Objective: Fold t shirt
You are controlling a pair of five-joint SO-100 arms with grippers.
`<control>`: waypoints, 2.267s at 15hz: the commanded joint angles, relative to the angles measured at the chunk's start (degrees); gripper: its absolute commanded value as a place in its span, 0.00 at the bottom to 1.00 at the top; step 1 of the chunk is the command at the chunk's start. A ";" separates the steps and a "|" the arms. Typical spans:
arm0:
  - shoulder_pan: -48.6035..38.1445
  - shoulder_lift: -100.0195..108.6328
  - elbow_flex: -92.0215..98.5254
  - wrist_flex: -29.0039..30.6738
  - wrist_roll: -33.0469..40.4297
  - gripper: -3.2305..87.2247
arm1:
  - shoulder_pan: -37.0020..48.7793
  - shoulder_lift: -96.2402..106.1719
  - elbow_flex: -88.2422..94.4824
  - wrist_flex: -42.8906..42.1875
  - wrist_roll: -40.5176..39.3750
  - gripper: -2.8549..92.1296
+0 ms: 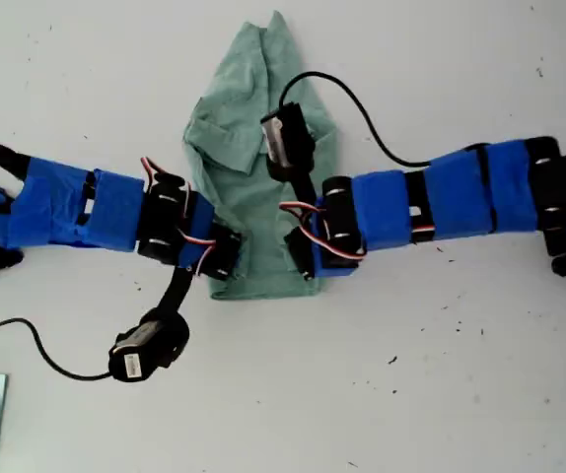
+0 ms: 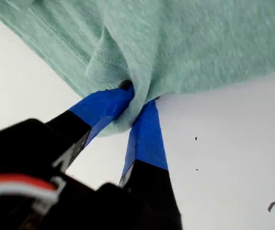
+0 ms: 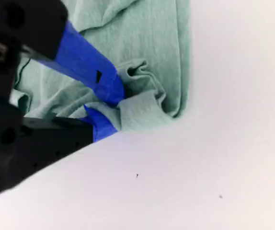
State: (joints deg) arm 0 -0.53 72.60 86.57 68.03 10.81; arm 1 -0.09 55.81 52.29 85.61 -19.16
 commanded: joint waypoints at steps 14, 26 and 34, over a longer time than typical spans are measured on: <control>-20.83 23.73 -3.08 5.27 14.15 0.03 | 19.60 27.51 7.29 -17.49 -26.10 0.01; -38.41 72.07 35.60 -8.09 13.89 0.22 | 31.03 76.82 62.93 -53.61 -14.33 0.20; -3.60 134.21 97.56 -12.83 -18.02 0.05 | 16.08 143.96 118.21 -15.82 0.62 0.05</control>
State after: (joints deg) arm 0 -8.09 191.25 177.01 50.45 -0.62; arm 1 18.28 195.29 168.66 64.25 -21.88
